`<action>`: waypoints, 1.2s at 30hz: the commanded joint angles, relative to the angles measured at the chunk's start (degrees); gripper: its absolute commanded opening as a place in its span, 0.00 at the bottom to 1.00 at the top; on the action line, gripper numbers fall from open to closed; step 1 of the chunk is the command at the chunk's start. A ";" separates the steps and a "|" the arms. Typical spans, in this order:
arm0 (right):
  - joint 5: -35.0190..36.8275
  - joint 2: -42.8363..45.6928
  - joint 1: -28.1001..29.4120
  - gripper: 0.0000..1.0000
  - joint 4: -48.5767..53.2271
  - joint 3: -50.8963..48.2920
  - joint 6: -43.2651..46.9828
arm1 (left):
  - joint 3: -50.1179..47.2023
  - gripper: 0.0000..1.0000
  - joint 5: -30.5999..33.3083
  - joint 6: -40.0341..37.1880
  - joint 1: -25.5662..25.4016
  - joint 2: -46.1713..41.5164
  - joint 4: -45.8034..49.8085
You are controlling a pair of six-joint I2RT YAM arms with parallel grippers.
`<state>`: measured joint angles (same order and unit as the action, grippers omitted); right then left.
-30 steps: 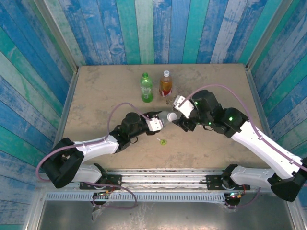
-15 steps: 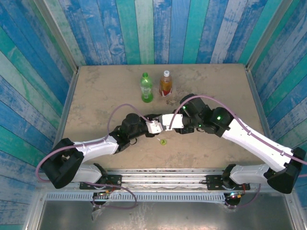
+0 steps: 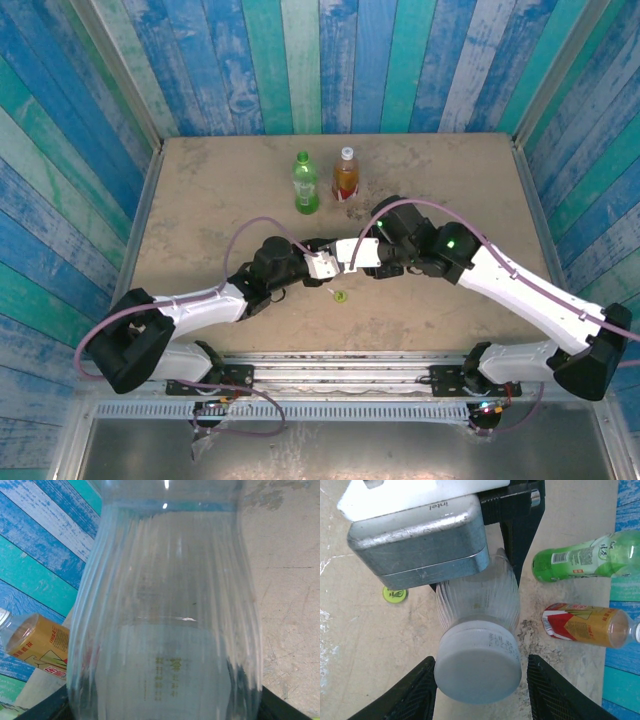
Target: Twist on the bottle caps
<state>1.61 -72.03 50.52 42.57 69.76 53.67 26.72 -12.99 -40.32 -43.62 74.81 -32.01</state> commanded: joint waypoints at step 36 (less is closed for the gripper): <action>-7.05 3.39 -2.88 0.02 -5.62 -3.31 -63.80 | -0.96 0.59 1.96 0.41 -0.15 -3.88 -3.06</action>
<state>-3.90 -69.54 48.45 39.38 66.94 4.03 26.09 -12.82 -39.83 -43.62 73.58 -32.25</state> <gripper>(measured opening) 0.405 0.587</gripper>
